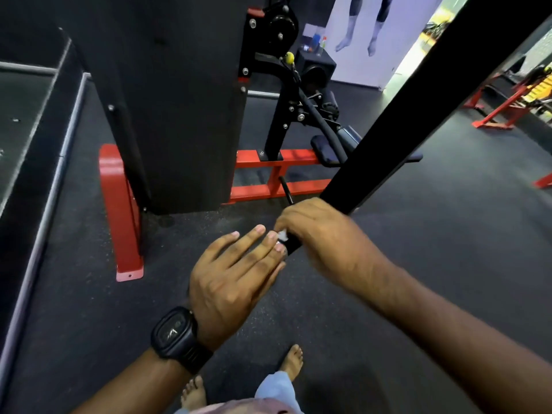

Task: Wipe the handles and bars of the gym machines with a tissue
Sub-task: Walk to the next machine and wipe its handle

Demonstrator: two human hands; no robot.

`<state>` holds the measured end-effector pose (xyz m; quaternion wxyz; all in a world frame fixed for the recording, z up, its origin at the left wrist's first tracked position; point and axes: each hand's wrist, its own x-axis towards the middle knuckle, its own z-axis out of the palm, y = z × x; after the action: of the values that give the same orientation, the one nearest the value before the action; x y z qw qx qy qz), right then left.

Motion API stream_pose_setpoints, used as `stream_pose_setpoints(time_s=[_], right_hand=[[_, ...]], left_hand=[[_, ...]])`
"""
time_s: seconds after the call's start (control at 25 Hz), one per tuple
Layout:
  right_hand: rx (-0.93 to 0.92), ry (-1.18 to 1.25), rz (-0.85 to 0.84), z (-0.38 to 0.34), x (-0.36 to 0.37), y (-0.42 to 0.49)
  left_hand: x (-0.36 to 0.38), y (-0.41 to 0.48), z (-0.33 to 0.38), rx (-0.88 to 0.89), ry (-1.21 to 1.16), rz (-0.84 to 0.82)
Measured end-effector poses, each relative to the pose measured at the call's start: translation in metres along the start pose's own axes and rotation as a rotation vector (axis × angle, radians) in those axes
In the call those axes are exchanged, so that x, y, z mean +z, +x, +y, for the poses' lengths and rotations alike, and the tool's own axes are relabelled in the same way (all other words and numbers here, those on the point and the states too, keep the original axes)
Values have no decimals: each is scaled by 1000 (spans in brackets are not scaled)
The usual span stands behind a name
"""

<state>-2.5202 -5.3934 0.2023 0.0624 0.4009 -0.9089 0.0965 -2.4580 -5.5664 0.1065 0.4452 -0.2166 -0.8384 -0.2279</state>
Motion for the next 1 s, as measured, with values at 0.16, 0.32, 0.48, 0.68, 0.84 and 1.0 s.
stream_pose_setpoints(time_s=[0.16,0.32,0.48,0.68,0.84,1.0], right_hand=[[105,-191,-280,1,-25,23],[138,-292,-364,-4,-35,36],[177,-300,-419,-7,-28,40],[167,-275,-327,-8,-30,31],[142,-237,-94,-2,-21,3],[359,-71,419,-13,15,-38]], left_hand=[[-1,0,3,1,-4,13],[0,0,2,-11,3,5],[-1,-3,3,-15,-12,15],[1,-1,2,-18,-26,13],[0,0,-1,-10,-22,1],[1,0,1,-18,-22,-7]])
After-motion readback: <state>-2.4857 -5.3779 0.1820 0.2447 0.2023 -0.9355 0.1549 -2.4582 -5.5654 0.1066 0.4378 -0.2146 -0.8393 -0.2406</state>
